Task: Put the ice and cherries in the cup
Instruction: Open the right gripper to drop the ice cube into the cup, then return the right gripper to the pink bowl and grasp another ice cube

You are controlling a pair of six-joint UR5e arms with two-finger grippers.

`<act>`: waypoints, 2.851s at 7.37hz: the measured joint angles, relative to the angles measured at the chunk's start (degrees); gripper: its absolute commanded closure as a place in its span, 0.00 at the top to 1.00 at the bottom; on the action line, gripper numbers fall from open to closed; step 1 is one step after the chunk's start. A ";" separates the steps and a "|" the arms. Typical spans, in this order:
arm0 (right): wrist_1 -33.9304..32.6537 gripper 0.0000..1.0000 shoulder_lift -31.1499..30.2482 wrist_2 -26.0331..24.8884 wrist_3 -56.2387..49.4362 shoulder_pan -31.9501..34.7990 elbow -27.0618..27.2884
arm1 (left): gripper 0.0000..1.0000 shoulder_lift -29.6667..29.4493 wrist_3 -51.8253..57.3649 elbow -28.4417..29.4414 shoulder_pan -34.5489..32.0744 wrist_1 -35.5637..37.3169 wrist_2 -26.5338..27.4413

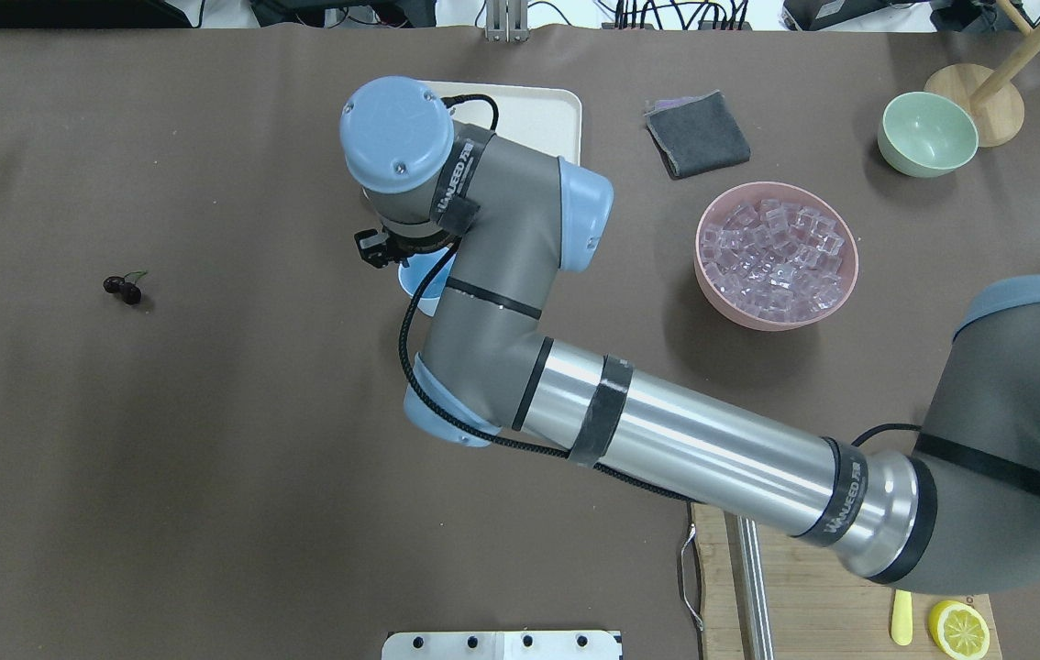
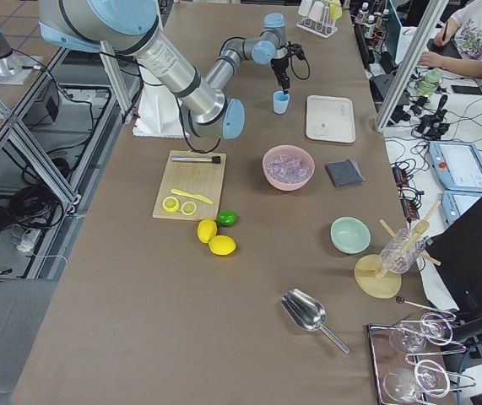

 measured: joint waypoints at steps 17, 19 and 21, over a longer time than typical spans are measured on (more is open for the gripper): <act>7.53 0.85 -38.87 16.35 -4.16 17.02 19.44 | 0.98 0.47 0.26 0.83 0.09 -0.37 0.00; 8.21 0.86 -39.64 15.99 -3.95 16.85 19.65 | 0.98 0.24 0.26 1.19 0.32 -0.37 0.00; 8.15 0.89 -41.07 15.70 -3.90 16.50 21.08 | 0.98 0.16 0.26 1.31 0.44 -0.38 0.00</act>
